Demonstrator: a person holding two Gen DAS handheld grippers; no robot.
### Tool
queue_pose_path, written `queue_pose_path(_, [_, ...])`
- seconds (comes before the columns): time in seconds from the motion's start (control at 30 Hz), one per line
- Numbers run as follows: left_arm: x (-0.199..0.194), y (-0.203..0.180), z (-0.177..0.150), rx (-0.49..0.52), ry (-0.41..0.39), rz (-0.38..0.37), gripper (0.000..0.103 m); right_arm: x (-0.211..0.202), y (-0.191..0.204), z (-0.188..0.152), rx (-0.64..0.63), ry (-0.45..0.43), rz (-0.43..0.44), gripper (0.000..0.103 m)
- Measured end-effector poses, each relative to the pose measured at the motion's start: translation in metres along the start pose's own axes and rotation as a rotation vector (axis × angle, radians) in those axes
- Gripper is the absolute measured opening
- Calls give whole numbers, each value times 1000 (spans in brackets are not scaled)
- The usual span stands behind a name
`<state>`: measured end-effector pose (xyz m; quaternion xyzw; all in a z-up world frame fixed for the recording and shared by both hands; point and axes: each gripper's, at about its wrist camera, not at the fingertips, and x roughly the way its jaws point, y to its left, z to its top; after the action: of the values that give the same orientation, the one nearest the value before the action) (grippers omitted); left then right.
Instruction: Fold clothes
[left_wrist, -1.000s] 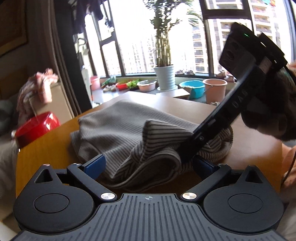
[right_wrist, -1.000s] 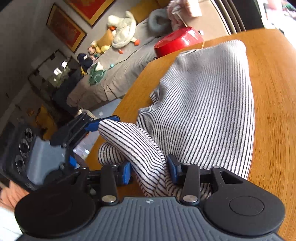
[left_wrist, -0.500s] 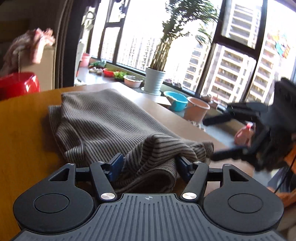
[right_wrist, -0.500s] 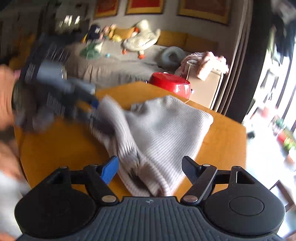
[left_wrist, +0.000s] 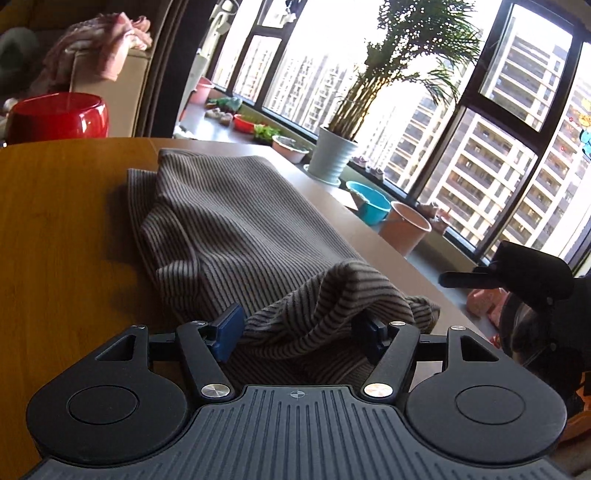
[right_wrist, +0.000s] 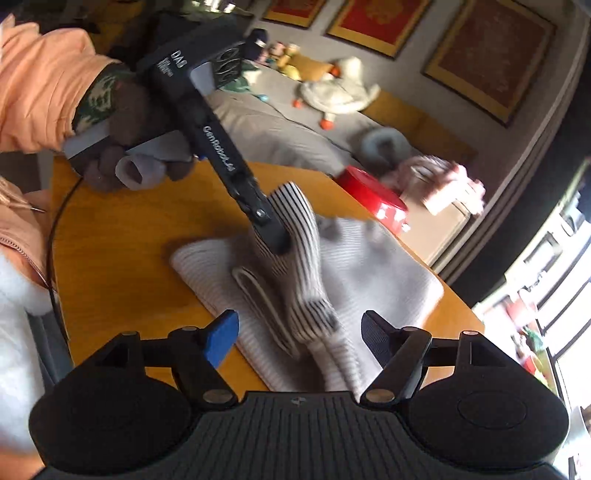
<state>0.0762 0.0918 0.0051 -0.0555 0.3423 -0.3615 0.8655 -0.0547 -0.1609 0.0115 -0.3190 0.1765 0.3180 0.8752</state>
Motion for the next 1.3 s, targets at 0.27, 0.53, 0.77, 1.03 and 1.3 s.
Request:
queue_pose_path(0.27, [-49,1,-8,29,-75,85,92,28,28,29,-105,-57,95,83])
queue_pose_path(0.53, [-55,-2,-9,87,-97,92,95,58,28,29,-10,47,93,36])
queue_pose_path(0.77, [-36,-44,-30,417,-47,88,99,83,-64,15,694,119,369,29])
queue_pose_path(1.03, [29,-77,-41,765,-31,191,94,86,-77,8,716,119,394,29])
queue_pose_path(1.3, [30,-54,-24,456,-20,42,50,57,-37,-1,282,56,127,76])
